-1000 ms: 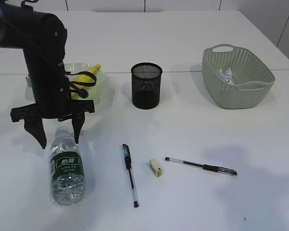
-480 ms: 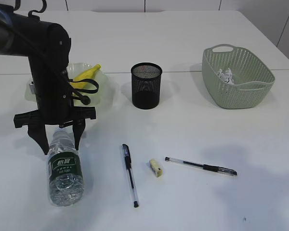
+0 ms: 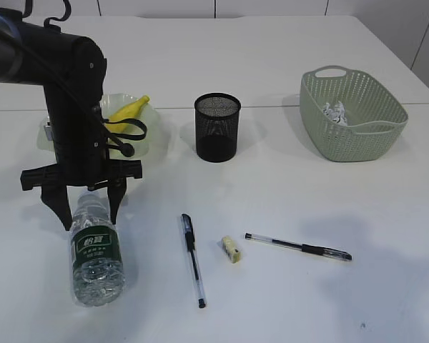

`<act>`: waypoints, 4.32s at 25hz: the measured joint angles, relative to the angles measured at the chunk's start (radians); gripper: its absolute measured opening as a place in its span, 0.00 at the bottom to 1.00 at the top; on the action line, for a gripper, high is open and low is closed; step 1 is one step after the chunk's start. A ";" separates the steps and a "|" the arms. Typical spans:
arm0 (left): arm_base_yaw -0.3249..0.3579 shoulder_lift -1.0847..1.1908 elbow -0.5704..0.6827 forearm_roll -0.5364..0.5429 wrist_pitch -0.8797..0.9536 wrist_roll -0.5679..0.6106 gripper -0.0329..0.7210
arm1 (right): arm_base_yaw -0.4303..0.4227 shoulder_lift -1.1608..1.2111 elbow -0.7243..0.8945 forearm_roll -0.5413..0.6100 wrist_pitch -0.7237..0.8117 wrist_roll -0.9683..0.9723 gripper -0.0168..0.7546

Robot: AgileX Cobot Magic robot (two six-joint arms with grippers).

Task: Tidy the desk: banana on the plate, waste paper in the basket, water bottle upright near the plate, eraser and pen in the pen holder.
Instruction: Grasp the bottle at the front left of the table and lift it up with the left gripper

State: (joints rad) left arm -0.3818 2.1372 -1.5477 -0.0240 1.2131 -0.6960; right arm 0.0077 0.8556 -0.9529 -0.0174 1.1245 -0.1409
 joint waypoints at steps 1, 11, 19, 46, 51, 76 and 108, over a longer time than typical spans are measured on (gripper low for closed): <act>0.000 0.000 0.000 0.002 0.000 0.000 0.68 | 0.000 0.000 0.000 -0.002 0.000 0.000 0.33; 0.000 0.000 0.000 0.029 -0.022 0.000 0.68 | 0.000 0.000 0.000 -0.006 0.000 0.000 0.33; 0.000 0.000 0.000 0.033 -0.024 0.000 0.67 | 0.000 0.000 0.000 -0.006 0.002 0.000 0.33; -0.001 0.002 0.000 0.128 -0.038 0.081 0.64 | 0.000 0.000 0.000 -0.006 0.008 0.000 0.33; -0.001 0.002 0.000 0.119 -0.042 0.148 0.64 | 0.000 0.000 0.000 -0.006 0.008 0.000 0.33; -0.001 0.002 -0.004 0.070 -0.016 0.369 0.52 | 0.000 0.000 0.000 -0.006 0.008 0.002 0.33; -0.001 0.011 -0.004 -0.007 -0.020 0.439 0.77 | 0.000 0.000 0.000 -0.006 0.010 0.002 0.33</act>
State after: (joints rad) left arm -0.3825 2.1487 -1.5512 -0.0312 1.1935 -0.2573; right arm 0.0077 0.8556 -0.9529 -0.0235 1.1341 -0.1392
